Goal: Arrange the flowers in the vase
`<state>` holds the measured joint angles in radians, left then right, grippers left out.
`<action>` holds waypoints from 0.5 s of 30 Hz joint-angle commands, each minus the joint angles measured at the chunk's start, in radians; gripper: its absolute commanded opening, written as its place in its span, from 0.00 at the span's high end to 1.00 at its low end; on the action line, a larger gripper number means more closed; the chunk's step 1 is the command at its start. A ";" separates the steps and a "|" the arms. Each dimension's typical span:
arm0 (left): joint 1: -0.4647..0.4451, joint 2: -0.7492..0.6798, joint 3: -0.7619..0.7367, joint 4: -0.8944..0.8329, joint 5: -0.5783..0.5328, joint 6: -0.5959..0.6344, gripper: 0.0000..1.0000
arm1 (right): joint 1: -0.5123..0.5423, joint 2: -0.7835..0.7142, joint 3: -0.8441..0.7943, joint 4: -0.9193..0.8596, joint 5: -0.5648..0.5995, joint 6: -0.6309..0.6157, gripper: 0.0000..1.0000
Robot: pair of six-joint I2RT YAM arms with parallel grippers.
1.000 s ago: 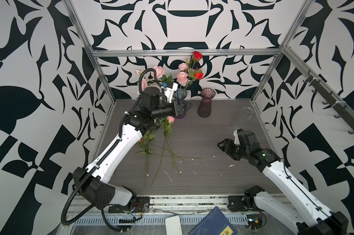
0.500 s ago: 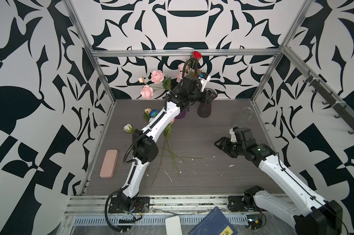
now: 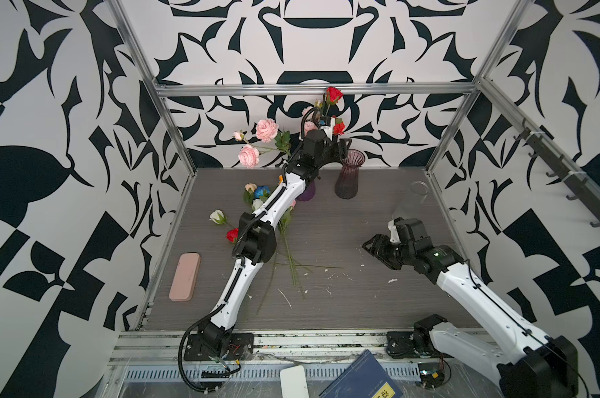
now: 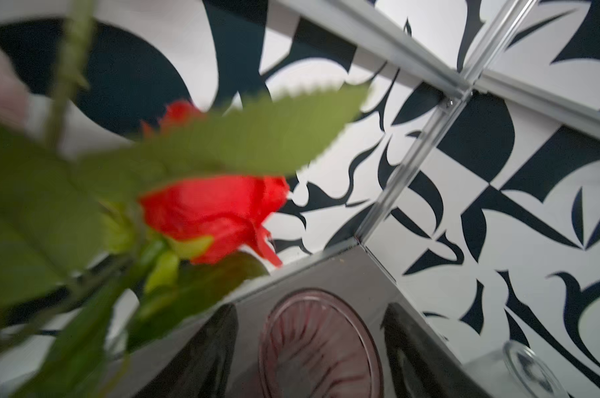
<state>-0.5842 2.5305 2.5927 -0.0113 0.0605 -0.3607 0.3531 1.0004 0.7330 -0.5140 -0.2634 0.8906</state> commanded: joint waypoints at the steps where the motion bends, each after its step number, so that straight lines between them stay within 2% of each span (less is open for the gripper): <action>1: -0.006 0.038 0.025 0.139 -0.133 0.026 0.31 | -0.002 0.013 -0.004 0.042 -0.024 0.023 0.38; 7: -0.003 0.074 0.069 0.125 -0.294 0.086 0.32 | -0.002 0.027 0.006 0.041 -0.024 0.025 0.38; 15: 0.009 0.043 0.055 0.100 -0.402 0.178 0.32 | -0.002 0.042 -0.007 0.056 -0.023 0.033 0.38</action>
<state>-0.5838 2.5916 2.6274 0.0746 -0.2592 -0.2371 0.3531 1.0374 0.7300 -0.4885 -0.2825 0.9173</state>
